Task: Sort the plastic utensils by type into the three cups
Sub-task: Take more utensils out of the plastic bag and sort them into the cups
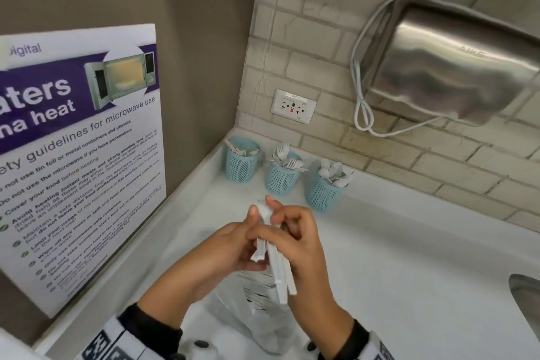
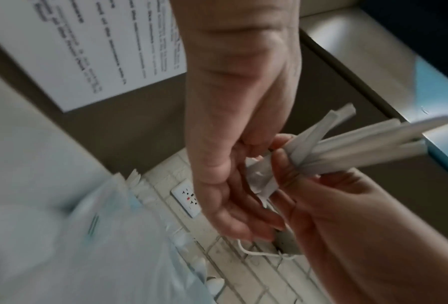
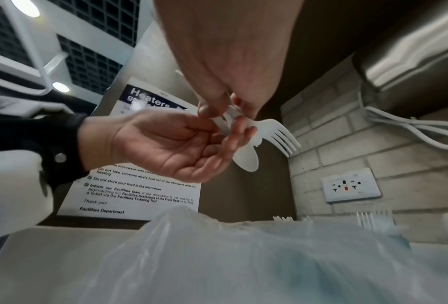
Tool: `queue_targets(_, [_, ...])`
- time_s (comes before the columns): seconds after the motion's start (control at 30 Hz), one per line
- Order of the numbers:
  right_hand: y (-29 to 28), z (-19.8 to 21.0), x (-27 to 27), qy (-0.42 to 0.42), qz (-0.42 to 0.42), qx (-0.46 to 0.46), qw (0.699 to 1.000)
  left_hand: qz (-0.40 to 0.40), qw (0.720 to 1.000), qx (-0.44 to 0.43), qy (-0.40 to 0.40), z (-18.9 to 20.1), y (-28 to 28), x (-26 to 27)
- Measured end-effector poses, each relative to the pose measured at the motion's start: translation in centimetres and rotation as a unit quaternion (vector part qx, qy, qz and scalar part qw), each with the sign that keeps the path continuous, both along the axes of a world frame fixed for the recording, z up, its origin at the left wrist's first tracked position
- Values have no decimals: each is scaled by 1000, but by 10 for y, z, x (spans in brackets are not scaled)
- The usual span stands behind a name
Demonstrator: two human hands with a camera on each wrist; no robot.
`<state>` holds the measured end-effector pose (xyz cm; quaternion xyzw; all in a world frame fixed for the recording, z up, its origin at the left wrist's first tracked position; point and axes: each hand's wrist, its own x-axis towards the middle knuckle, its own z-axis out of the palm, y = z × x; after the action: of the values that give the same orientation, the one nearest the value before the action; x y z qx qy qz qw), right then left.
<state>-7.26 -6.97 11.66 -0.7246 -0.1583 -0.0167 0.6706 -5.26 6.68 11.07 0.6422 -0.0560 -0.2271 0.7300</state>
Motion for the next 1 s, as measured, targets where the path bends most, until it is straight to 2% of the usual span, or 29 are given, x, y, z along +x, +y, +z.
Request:
queue_targets(0.03, [1, 1, 0, 40, 9, 58, 997, 14, 999, -35, 22, 1, 0, 1])
queue_targets(0.07, [-1, 1, 0, 52, 13, 75, 996, 21, 997, -63, 42, 3, -1, 1])
queue_targets(0.13, [-3, -2, -2, 14, 24, 53, 998, 31, 993, -97, 62, 6, -1, 2])
queue_targets(0.2, [-8, -15, 0, -94, 34, -65, 993, 37, 992, -105, 64, 6, 1, 3])
queue_targets(0.27, [-12, -27, 5, -230, -13, -214, 949, 39, 994, -88, 48, 3, 0, 6])
queue_targets(0.3, [-13, -34, 9, -281, -32, -254, 925, 42, 995, -80, 41, 2, -1, 7])
queue_targets(0.33, [-13, -39, 11, -301, -43, -263, 916, 48, 996, -72, 35, 2, -2, 8])
queue_targets(0.47, [-13, -46, 13, -255, -34, -247, 934, 92, 994, -54, 11, -1, -5, 11])
queue_targets(0.67, [-18, -54, 15, -217, -35, -231, 948, 102, 993, -48, 42, -12, -8, 12])
queue_targets(0.77, [-18, -47, 9, -153, -45, -180, 971, 108, 992, -50, 38, -14, -12, 10])
queue_targets(0.83, [-16, -41, 7, -110, -54, -95, 988, 117, 993, -3, 6, -16, -14, 9])
queue_targets(0.9, [-14, -36, 7, -101, -103, -47, 988, 128, 989, 58, -43, -22, -15, 10])
queue_targets(1.0, [-13, -32, 15, -72, -191, -81, 976, 140, 975, 122, -124, -25, -20, 8])
